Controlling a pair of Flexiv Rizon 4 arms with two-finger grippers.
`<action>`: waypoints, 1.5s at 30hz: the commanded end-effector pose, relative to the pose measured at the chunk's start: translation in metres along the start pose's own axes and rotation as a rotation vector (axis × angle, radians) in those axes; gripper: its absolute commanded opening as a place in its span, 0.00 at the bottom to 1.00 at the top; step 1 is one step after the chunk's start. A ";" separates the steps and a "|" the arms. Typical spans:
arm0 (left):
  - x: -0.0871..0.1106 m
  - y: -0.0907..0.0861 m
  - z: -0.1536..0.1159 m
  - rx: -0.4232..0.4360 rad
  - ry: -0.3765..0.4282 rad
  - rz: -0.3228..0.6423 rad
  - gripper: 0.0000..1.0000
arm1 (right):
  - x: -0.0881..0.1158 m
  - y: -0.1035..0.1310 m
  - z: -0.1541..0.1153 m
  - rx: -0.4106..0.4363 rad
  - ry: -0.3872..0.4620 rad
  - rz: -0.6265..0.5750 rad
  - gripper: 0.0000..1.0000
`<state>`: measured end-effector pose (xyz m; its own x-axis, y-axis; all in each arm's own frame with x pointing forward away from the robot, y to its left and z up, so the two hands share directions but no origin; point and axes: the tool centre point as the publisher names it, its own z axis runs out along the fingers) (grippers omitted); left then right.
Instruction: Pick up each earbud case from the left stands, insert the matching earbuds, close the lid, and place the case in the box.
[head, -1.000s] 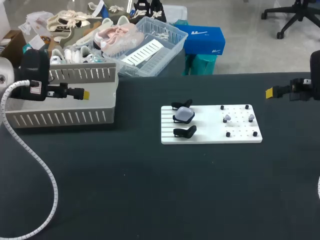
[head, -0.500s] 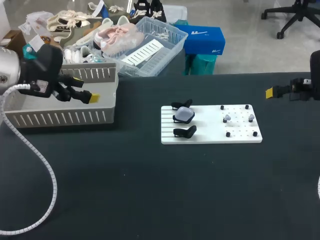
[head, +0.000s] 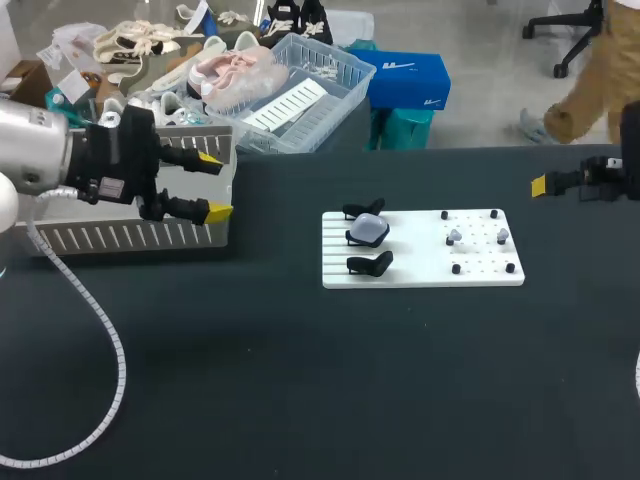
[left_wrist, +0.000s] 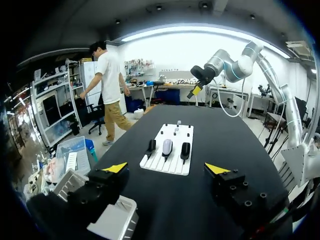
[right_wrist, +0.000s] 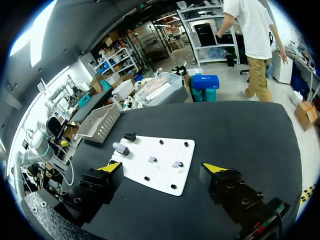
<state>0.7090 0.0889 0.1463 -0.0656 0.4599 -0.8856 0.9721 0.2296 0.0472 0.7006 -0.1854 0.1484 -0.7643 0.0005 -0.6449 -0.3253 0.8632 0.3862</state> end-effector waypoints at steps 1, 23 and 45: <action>0.002 0.002 0.017 0.017 -0.082 0.051 1.00 | 0.000 0.000 0.000 0.000 0.000 0.000 1.00; 0.001 0.005 0.104 0.055 -0.024 0.079 1.00 | 0.000 0.000 0.000 0.000 0.000 0.000 1.00; 0.014 -0.003 0.180 0.102 0.024 0.038 1.00 | 0.000 0.000 0.000 0.000 0.000 0.000 1.00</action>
<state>0.7376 -0.0511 0.0567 -0.0323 0.4825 -0.8753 0.9911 0.1289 0.0344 0.7006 -0.1854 0.1484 -0.7643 0.0005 -0.6448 -0.3253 0.8632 0.3862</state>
